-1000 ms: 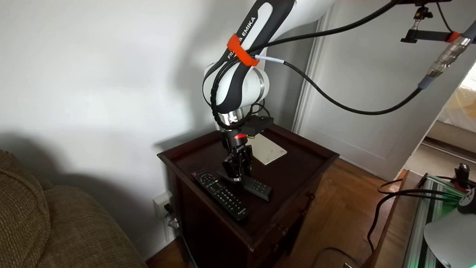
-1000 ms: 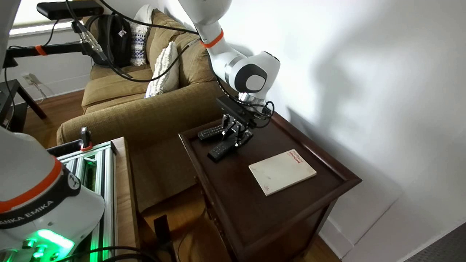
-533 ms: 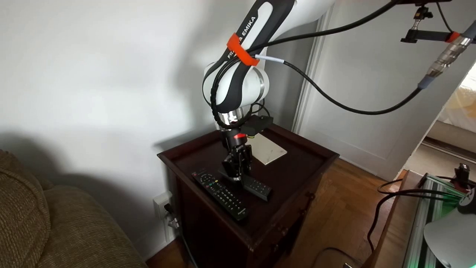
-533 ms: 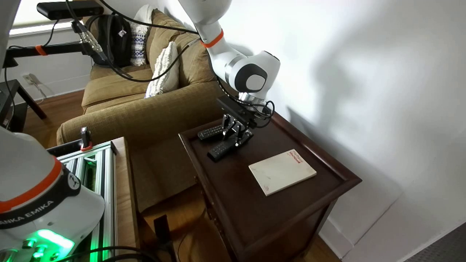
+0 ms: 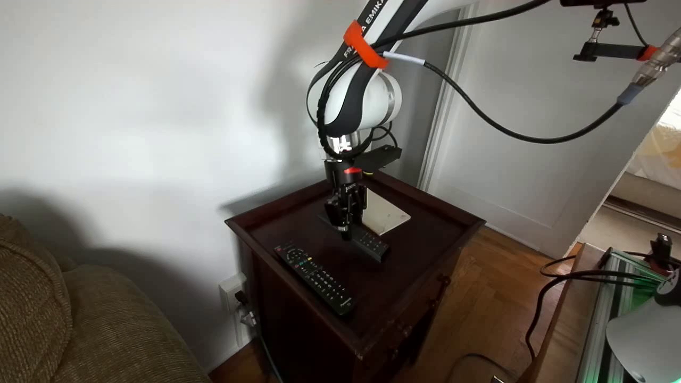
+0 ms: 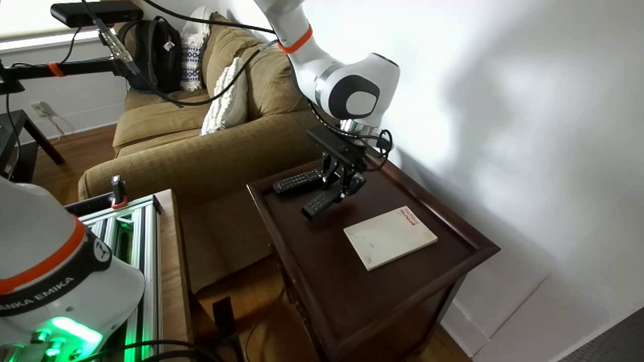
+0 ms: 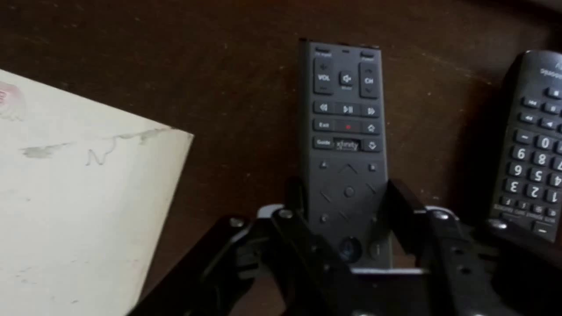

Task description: Turn the white book over and then put the black remote on the right on top of the white book

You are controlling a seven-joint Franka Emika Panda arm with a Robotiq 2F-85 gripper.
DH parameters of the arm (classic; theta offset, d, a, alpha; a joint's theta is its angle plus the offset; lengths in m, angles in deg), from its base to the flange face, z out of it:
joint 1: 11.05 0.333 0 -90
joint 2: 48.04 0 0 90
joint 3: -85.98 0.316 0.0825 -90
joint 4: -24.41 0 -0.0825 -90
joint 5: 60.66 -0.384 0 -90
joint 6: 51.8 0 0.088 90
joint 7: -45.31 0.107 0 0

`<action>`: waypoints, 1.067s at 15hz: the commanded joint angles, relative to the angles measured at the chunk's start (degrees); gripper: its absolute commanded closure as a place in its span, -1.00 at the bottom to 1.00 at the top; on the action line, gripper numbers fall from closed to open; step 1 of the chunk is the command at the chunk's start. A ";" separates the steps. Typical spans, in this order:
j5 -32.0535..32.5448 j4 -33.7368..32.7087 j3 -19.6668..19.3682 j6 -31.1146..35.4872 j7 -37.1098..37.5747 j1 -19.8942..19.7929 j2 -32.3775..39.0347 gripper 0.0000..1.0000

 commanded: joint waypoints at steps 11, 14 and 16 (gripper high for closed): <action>-4.74 4.22 -2.08 3.53 -3.19 -9.39 -6.89 0.00; -5.08 2.82 -2.60 3.75 -2.36 -9.69 -5.78 0.50; -4.26 1.43 -3.60 3.34 -1.23 -9.46 -4.99 0.50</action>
